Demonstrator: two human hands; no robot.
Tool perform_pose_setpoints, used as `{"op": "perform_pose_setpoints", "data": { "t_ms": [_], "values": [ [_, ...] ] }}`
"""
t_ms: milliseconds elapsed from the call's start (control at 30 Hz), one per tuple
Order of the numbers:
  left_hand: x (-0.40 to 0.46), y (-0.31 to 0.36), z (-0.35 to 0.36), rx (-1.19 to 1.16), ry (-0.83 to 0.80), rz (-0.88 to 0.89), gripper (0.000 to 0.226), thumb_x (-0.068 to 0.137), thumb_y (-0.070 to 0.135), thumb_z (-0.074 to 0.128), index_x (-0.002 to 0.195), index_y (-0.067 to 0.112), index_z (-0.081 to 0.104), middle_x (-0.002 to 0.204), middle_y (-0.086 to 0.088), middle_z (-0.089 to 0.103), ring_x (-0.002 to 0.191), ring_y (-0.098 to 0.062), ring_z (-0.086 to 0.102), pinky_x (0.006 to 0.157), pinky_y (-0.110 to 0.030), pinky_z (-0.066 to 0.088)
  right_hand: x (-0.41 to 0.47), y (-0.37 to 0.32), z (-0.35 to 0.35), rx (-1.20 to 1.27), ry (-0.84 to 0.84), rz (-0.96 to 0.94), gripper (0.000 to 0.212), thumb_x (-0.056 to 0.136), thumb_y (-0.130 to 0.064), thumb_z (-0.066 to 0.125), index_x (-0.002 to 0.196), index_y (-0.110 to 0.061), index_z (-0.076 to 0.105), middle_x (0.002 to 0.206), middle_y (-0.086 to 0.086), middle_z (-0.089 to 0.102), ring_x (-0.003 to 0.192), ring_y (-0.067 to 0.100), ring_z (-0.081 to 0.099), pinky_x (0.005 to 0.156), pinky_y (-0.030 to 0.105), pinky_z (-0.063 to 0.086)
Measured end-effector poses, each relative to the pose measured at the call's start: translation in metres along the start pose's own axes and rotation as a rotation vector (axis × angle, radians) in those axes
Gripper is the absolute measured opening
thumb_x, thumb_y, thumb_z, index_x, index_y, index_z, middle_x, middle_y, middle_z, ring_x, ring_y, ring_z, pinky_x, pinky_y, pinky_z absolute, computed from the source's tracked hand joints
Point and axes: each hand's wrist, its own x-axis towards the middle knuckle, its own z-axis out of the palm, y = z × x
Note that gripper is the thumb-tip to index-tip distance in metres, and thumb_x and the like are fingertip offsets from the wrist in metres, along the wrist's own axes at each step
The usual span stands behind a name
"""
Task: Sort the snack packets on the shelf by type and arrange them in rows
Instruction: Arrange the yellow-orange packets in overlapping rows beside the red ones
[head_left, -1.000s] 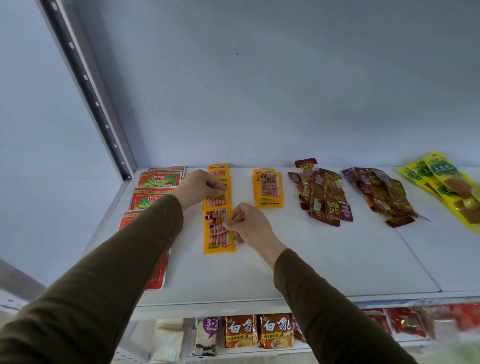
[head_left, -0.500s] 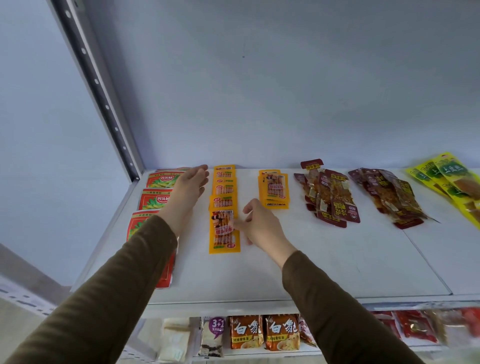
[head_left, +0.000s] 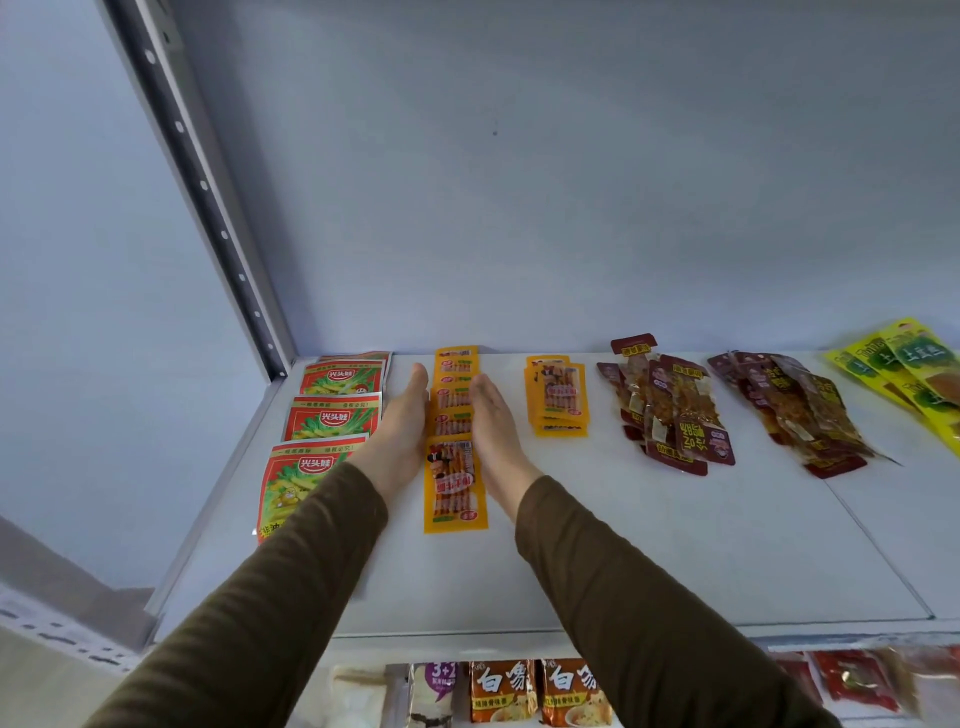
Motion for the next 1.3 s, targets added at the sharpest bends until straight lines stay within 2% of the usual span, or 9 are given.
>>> {"op": "perform_pose_setpoints", "data": {
  "t_ms": [100,200,300,367,467,533,633,1100,1300],
  "values": [
    [0.004,0.000,-0.002,0.066,0.001,0.002,0.048,0.104,0.061,0.030,0.125,0.023,0.051,0.068,0.017,0.075,0.056,0.001,0.070,0.046,-0.018,0.054,0.003,0.005,-0.002,0.000,-0.003,0.003,0.063,0.106,-0.056,0.036,0.161,-0.027,0.026,0.164,-0.002,0.036,0.148,0.019,0.039,0.121,0.043,0.034],
    [0.022,0.004,-0.009,0.053,0.043,-0.008,0.074,0.102,0.065,0.031,0.157,0.017,0.028,0.153,-0.001,0.050,0.127,-0.014,0.059,0.102,-0.031,0.047,0.011,0.001,-0.010,-0.038,0.037,-0.025,0.063,0.106,-0.058,0.032,0.161,-0.028,0.027,0.165,-0.004,0.034,0.149,0.017,0.035,0.111,0.028,0.033],
    [0.040,0.016,-0.008,0.096,0.058,0.015,0.081,0.099,0.069,0.031,0.161,0.018,0.019,0.167,-0.005,0.025,0.152,-0.023,0.026,0.120,-0.038,0.023,0.028,-0.012,-0.011,-0.023,0.073,0.002,0.065,0.105,-0.063,0.026,0.159,-0.028,0.030,0.164,-0.003,0.036,0.149,0.020,0.035,0.107,0.030,0.031],
    [0.050,0.027,-0.003,0.103,0.060,0.015,0.082,0.098,0.071,0.029,0.160,0.018,0.019,0.160,-0.007,0.038,0.143,-0.022,0.042,0.110,-0.032,0.035,0.041,-0.021,-0.008,-0.016,0.065,0.027,0.068,0.103,-0.065,0.022,0.159,-0.027,0.032,0.163,-0.001,0.038,0.148,0.022,0.038,0.118,0.037,0.032],
    [0.057,0.039,0.003,0.078,0.099,-0.001,0.077,0.098,0.071,0.030,0.152,0.017,0.035,0.109,0.000,0.070,0.074,-0.009,0.066,0.065,-0.020,0.051,0.053,-0.027,0.000,-0.008,0.045,0.058,0.072,0.102,-0.068,0.021,0.158,-0.026,0.034,0.157,0.004,0.047,0.141,0.025,0.048,0.117,0.049,0.040],
    [0.064,0.038,0.004,0.055,0.086,-0.015,0.059,0.098,0.071,0.033,0.116,0.019,0.054,0.067,0.004,0.074,0.052,-0.011,0.070,0.043,-0.018,0.049,0.058,-0.026,0.004,0.014,0.035,0.084,0.071,0.102,-0.068,0.022,0.155,-0.025,0.039,0.149,0.007,0.055,0.132,0.027,0.056,0.112,0.050,0.046],
    [0.070,0.031,0.004,0.002,0.024,-0.026,0.056,0.096,0.074,0.032,0.088,0.023,0.054,0.057,0.009,0.072,0.059,-0.009,0.074,0.044,-0.025,0.055,0.061,-0.022,0.009,0.030,0.032,0.095,0.070,0.102,-0.068,0.023,0.151,-0.023,0.045,0.142,0.009,0.060,0.126,0.029,0.061,0.109,0.052,0.048],
    [0.069,0.032,0.004,0.042,0.046,0.016,0.052,0.100,0.068,0.030,0.089,0.022,0.053,0.057,0.009,0.072,0.055,-0.004,0.072,0.042,-0.021,0.053,0.057,-0.025,0.011,-0.026,0.032,0.034,0.070,0.102,-0.066,0.022,0.155,-0.024,0.039,0.152,0.007,0.052,0.137,0.027,0.052,0.115,0.051,0.043],
    [0.055,0.037,0.014,0.214,0.008,0.204,0.076,0.096,0.075,0.030,0.156,0.029,0.030,0.161,-0.002,0.035,0.146,-0.027,0.036,0.100,-0.036,0.030,0.029,-0.047,-0.019,-0.251,0.100,-0.267,0.057,0.107,-0.056,0.032,0.154,-0.026,0.041,0.159,-0.005,0.042,0.140,0.006,0.040,0.104,0.011,0.028]
  ]
}}
